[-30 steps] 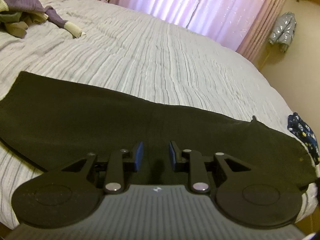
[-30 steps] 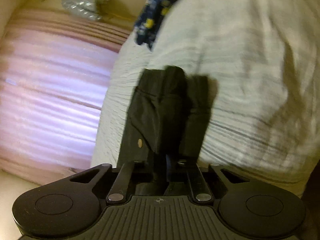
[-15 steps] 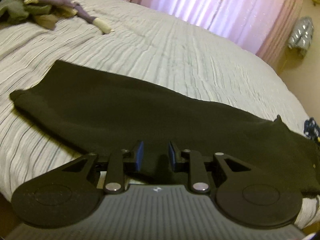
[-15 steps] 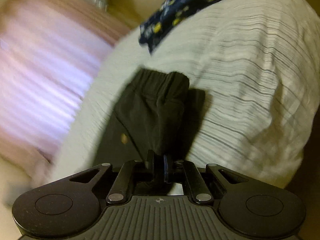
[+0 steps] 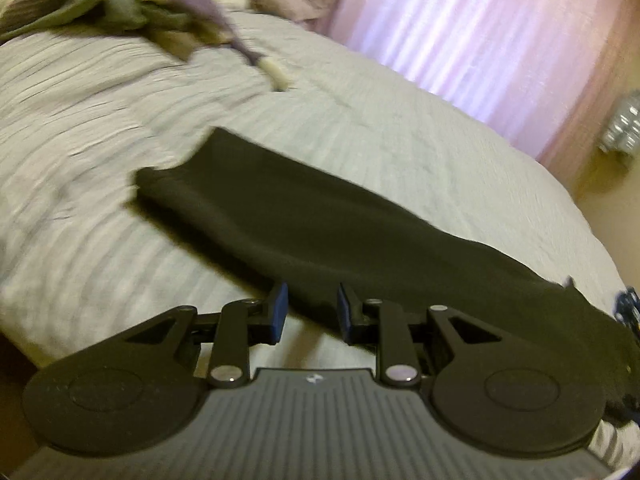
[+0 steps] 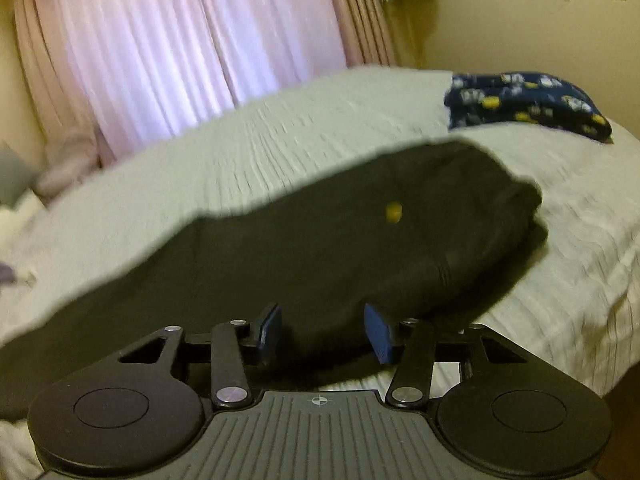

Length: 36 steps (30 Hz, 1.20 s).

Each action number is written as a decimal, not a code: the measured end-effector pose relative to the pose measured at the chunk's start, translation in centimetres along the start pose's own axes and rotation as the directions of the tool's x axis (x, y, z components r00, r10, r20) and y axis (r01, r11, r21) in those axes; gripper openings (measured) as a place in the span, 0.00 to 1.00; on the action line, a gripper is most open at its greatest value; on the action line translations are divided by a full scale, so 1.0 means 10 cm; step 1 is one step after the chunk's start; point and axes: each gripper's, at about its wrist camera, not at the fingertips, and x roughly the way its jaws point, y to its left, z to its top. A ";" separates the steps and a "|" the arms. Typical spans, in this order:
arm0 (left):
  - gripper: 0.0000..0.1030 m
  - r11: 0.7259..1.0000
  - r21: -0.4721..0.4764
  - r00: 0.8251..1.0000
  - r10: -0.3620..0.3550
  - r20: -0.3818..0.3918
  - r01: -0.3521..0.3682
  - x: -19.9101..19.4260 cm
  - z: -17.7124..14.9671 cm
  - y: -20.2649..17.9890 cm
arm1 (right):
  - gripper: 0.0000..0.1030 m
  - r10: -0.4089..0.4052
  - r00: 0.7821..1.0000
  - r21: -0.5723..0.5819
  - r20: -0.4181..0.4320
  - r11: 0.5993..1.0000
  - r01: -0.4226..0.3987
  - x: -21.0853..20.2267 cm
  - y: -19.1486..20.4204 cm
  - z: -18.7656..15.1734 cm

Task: Fold clothes

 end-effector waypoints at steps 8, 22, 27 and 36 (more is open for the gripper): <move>0.20 0.968 -0.249 0.998 0.040 0.047 -0.027 0.08 0.28 0.65 | 0.49 0.001 1.000 0.030 -0.023 1.000 0.000 0.05 0.00 0.02; 0.05 0.958 -0.285 0.997 -0.015 0.077 0.037 0.21 0.21 0.94 | 0.49 -0.049 0.998 -0.006 -0.047 0.999 0.049 0.19 0.06 0.16; 0.06 0.981 -0.188 0.980 0.079 0.184 -0.044 0.00 0.30 0.69 | 0.49 -0.054 0.997 -0.015 -0.054 0.998 0.053 0.19 0.07 0.17; 0.04 0.989 -0.049 0.984 0.143 0.111 -0.138 0.13 0.31 0.62 | 0.49 -0.043 0.998 -0.014 -0.042 0.999 0.043 0.19 0.04 0.14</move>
